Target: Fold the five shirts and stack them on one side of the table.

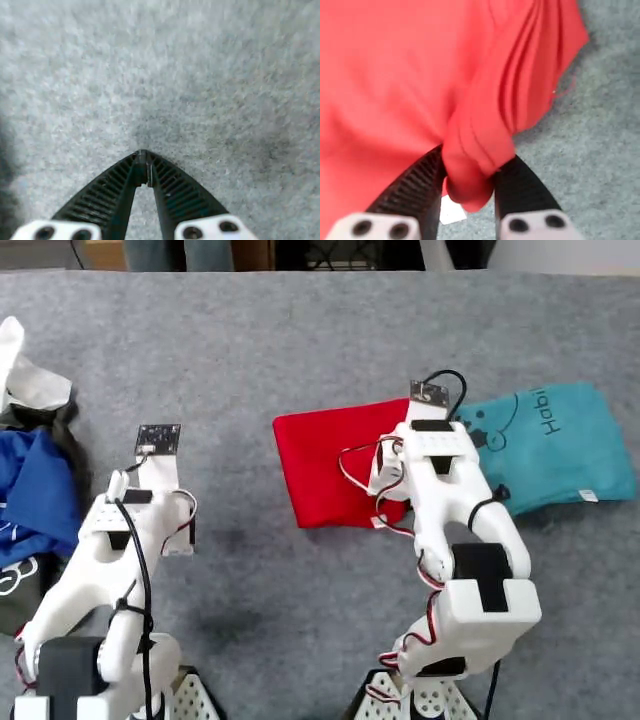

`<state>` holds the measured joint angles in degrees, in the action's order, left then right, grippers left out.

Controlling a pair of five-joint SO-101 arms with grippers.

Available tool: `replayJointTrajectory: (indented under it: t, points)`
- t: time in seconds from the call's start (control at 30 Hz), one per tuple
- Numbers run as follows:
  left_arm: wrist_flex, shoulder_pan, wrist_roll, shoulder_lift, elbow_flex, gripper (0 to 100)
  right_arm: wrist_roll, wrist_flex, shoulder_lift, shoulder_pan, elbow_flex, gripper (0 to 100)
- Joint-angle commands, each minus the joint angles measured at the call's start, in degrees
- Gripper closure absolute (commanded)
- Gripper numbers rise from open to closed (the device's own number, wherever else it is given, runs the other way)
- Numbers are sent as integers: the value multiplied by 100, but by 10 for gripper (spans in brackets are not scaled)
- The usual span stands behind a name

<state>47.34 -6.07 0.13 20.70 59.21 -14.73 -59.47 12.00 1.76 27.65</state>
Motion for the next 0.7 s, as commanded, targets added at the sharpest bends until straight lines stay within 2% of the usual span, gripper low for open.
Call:
replayJointTrajectory:
  t: [0.0,0.17,0.4,0.67]
  points:
    - [-70,-22,18,176,4,970,431,-18,207,88,-75,984]
    - [-70,-31,0,176,13,970,941,-422,-48,18,-532,985]
    - [-79,-31,-9,167,13,970,2259,-1204,-936,18,-1200,985]
    - [-79,-31,-9,132,-22,970,3068,-1969,-1402,9,-2053,985]
